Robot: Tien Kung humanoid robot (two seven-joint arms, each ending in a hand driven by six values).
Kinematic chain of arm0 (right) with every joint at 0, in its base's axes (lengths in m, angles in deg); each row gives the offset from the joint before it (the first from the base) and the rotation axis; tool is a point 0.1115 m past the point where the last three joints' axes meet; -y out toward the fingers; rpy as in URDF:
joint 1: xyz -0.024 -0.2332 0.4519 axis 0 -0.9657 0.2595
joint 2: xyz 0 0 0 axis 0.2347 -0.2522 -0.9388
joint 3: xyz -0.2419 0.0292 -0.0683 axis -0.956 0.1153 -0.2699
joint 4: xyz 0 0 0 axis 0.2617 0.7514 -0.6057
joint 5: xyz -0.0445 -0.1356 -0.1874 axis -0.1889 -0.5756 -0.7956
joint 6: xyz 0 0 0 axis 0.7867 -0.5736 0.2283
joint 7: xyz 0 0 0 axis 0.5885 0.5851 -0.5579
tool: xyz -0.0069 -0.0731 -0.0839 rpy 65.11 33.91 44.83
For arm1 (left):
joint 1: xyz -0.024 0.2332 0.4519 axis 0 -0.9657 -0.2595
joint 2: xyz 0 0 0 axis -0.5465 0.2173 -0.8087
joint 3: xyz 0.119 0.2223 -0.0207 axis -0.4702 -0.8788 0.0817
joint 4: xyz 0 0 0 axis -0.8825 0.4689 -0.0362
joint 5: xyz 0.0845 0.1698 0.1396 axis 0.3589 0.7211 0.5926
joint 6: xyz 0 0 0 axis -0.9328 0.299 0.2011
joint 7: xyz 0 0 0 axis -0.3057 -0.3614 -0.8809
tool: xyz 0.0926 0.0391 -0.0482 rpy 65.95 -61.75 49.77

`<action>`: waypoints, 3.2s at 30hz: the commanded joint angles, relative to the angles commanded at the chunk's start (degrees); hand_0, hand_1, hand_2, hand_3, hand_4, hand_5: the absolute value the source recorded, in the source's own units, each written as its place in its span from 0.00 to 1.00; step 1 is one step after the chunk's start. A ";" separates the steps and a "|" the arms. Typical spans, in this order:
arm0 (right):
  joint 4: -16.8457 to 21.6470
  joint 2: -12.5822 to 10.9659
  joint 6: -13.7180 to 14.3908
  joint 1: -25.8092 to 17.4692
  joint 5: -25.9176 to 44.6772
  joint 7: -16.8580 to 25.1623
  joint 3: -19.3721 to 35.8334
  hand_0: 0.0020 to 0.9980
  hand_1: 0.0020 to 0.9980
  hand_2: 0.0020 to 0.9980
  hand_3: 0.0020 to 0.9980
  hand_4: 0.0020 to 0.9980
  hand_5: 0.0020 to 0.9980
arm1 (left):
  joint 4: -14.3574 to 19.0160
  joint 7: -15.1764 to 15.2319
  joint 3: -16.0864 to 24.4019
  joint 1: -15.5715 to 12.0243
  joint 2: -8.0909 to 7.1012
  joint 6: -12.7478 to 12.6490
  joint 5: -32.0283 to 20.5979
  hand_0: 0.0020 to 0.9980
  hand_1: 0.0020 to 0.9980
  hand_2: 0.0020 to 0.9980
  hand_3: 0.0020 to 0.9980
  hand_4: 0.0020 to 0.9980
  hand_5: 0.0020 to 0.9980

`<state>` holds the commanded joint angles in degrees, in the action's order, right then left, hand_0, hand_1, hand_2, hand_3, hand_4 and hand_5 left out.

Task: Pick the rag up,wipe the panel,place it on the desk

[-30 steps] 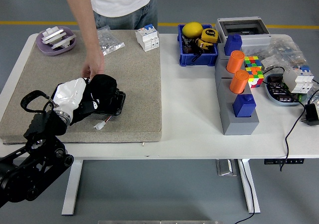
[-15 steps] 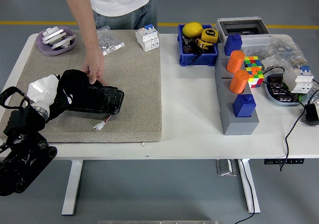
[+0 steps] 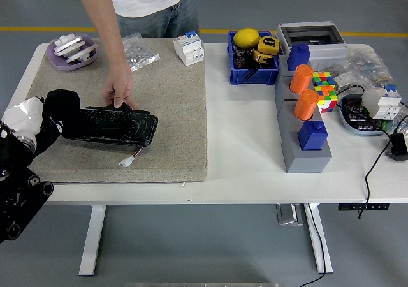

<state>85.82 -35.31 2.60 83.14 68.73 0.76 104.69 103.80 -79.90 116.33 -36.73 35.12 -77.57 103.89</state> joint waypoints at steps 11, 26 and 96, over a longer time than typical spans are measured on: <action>0.06 0.03 0.13 -0.01 -0.09 -0.21 -0.04 0.75 0.63 0.63 0.56 0.92 0.43 | -3.25 1.16 0.78 1.20 -0.77 -1.06 -1.17 0.28 0.41 0.55 0.49 0.00 0.00; 0.37 0.10 0.41 0.31 -0.86 -0.31 0.71 0.75 0.63 0.63 0.56 0.92 0.43 | -10.14 9.51 -1.00 4.74 -2.36 -1.51 -6.45 0.51 0.54 0.58 0.55 0.47 0.00; 0.15 0.32 0.79 0.13 -1.24 -0.60 0.09 0.75 0.62 0.62 0.56 0.90 0.42 | 11.58 27.29 20.83 -5.87 0.99 -2.82 -31.86 0.62 0.69 0.61 0.56 0.76 0.13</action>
<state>85.98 -34.99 3.39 83.26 67.49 0.16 104.79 115.38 -52.60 137.16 -42.60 36.11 -80.39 72.03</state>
